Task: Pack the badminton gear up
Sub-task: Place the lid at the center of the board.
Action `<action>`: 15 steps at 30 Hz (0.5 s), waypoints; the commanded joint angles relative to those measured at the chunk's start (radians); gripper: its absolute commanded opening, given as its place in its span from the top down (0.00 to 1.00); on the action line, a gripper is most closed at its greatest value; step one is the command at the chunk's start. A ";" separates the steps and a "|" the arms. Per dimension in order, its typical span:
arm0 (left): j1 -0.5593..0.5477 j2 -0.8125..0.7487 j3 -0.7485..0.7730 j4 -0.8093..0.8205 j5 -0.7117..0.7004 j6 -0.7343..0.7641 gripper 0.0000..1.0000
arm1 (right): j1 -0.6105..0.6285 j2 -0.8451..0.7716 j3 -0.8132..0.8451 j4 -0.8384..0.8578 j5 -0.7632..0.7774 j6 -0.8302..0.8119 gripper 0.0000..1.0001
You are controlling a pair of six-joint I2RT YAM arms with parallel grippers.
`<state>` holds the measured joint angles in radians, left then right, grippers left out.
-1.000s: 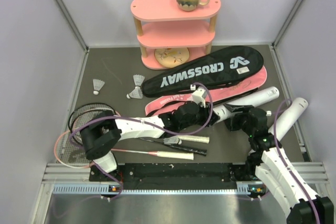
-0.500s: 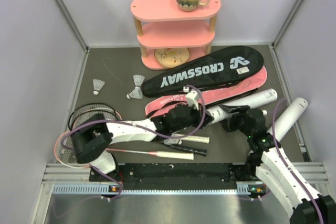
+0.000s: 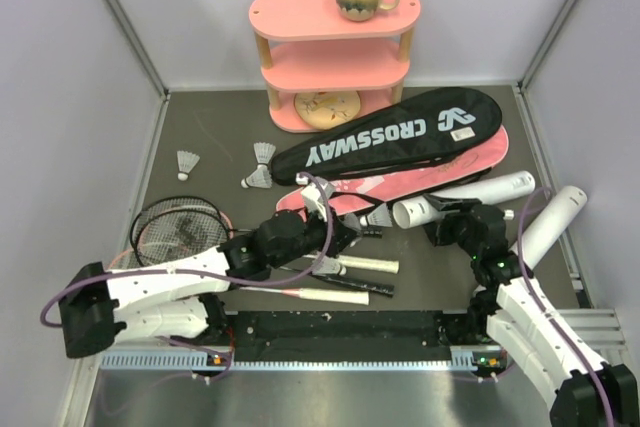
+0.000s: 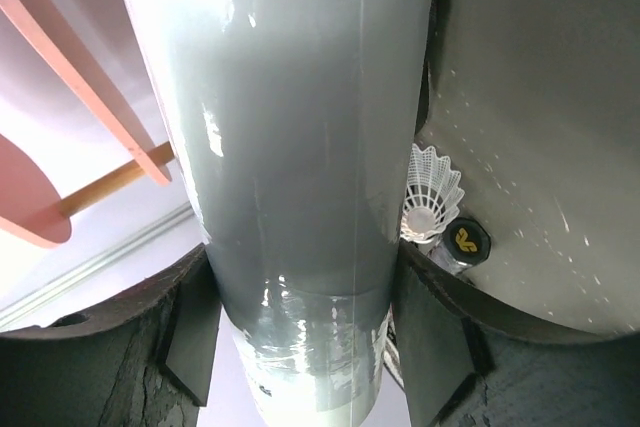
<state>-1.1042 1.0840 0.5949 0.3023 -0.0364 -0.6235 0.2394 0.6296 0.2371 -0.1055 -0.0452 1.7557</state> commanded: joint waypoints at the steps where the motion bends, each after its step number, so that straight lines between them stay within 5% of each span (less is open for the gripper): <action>1: 0.079 -0.055 0.092 -0.481 -0.299 -0.077 1.00 | -0.005 0.025 0.045 0.075 0.005 -0.079 0.75; 6: 0.387 0.042 0.176 -0.730 -0.226 -0.098 1.00 | -0.003 0.044 0.093 0.040 0.001 -0.220 0.75; 9: 0.487 0.103 0.212 -0.755 -0.324 -0.068 1.00 | -0.003 0.033 0.087 0.017 0.018 -0.242 0.75; 15: 0.701 0.293 0.287 -0.710 -0.274 -0.025 1.00 | -0.003 -0.005 0.073 0.001 0.031 -0.245 0.74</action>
<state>-0.4820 1.2781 0.8047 -0.4053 -0.3073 -0.6853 0.2390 0.6544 0.2676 -0.1360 -0.0460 1.5604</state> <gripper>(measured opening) 0.009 0.599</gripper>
